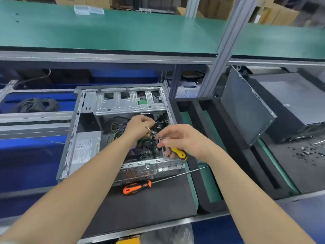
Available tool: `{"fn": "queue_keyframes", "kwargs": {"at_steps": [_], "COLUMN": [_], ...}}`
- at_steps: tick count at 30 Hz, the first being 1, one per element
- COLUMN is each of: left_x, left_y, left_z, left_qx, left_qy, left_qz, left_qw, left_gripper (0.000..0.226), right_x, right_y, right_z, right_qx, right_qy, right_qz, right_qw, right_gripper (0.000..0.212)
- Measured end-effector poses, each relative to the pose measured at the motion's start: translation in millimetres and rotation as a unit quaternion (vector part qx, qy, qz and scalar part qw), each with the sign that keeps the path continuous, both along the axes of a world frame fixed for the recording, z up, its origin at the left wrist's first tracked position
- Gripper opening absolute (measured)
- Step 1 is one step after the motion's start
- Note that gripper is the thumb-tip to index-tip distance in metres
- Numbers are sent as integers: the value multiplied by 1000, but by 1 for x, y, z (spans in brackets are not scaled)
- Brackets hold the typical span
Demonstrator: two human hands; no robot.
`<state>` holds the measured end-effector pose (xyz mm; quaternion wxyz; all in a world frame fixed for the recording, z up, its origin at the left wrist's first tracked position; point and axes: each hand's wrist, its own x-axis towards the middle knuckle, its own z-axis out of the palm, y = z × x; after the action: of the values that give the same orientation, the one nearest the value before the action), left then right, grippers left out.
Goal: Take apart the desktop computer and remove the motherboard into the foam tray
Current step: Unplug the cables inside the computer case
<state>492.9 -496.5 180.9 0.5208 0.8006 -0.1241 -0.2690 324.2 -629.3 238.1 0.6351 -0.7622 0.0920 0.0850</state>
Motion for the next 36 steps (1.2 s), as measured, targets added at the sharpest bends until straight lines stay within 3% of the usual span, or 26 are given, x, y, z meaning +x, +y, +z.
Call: {"fn": "queue_keyframes", "kwargs": {"at_steps": [4,8,11,13,16,20,25,30,36], "left_x": [-21,-56,-83,-100,-128,-158,-166,-156,-142], "left_y": [30,78,109,124,136,139,133,126,115], "left_z": [16,34,38,31,-5,-66,-89,-70,21], "left_qx": [-58,-72,-10,121,331,324,311,325,282], "left_qy": [44,97,95,27,-168,-190,-247,-241,-231], "left_qz": [4,-178,-239,-308,-320,-164,-56,-102,-293], "left_qw": [997,977,966,943,872,912,916,909,884], "left_gripper": [12,22,22,20,21,29,9,11,21], "right_x": [-14,-33,-42,-47,-53,-60,-60,-73,-80], "right_y": [11,17,28,40,54,71,83,85,90], "right_z": [-9,-25,-49,-71,-111,-156,-171,-170,-136], "right_qx": [-10,-34,-172,-274,-356,-390,-463,-472,-390], "right_qy": [-16,10,10,-2,-5,-31,-145,-210,-355], "right_qz": [106,168,210,225,170,73,31,0,-58], "right_qw": [994,985,962,935,919,918,874,856,848], "right_gripper": [17,17,14,14,14,16,17,18,8]}}
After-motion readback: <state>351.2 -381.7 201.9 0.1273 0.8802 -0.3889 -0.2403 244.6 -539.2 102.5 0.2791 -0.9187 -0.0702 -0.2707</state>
